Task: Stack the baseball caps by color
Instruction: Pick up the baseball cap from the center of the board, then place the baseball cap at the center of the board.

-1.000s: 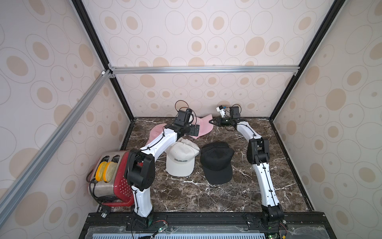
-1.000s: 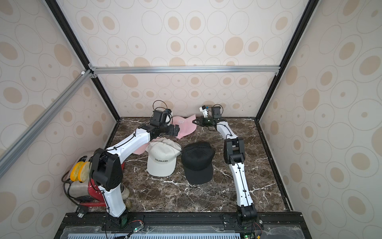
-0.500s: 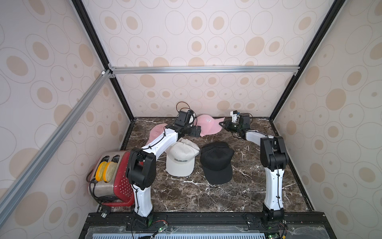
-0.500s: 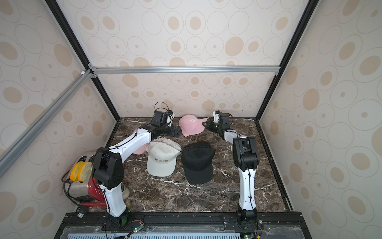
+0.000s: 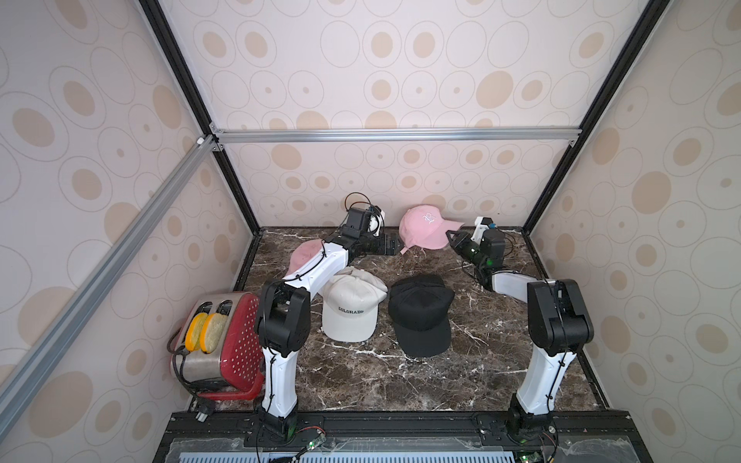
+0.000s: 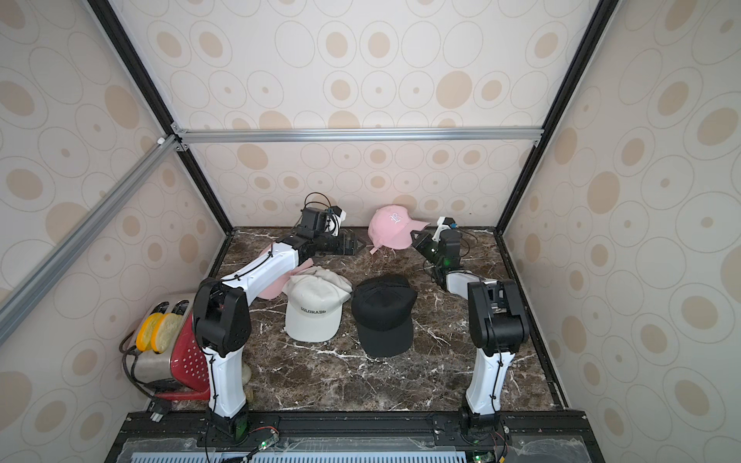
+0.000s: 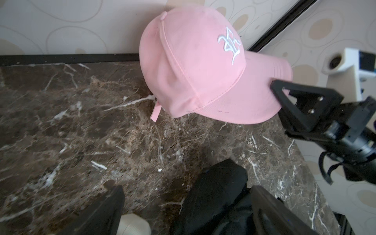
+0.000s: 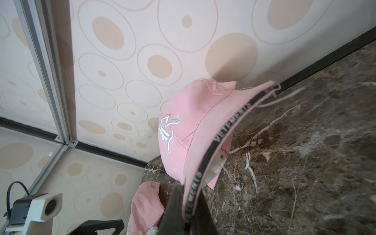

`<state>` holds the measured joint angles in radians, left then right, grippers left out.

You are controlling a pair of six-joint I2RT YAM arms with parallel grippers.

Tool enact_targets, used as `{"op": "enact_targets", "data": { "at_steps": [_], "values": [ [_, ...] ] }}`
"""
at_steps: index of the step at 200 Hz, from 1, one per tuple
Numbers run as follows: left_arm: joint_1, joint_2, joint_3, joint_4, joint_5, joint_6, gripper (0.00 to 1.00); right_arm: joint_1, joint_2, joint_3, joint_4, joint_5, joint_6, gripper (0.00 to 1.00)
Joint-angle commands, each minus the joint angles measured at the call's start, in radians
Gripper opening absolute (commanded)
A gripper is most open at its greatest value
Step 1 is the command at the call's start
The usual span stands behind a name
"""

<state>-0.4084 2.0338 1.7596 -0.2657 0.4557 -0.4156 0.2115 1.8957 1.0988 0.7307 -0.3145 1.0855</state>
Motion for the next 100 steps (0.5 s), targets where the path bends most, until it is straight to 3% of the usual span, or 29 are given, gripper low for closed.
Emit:
{"op": "enact_targets", "data": {
  "at_steps": [1,42,100],
  "values": [
    [0.008,0.024,0.058,0.002,0.069,-0.020,0.99,0.009,-0.051,-0.083,0.120,0.177,0.051,0.00],
    [0.008,0.040,0.053,-0.017,0.064,-0.012,0.99,0.039,-0.082,-0.221,0.218,0.421,0.076,0.00],
    [0.006,0.051,0.052,-0.035,0.061,-0.014,0.99,0.039,0.022,-0.239,0.303,0.498,0.092,0.00]
  ]
}}
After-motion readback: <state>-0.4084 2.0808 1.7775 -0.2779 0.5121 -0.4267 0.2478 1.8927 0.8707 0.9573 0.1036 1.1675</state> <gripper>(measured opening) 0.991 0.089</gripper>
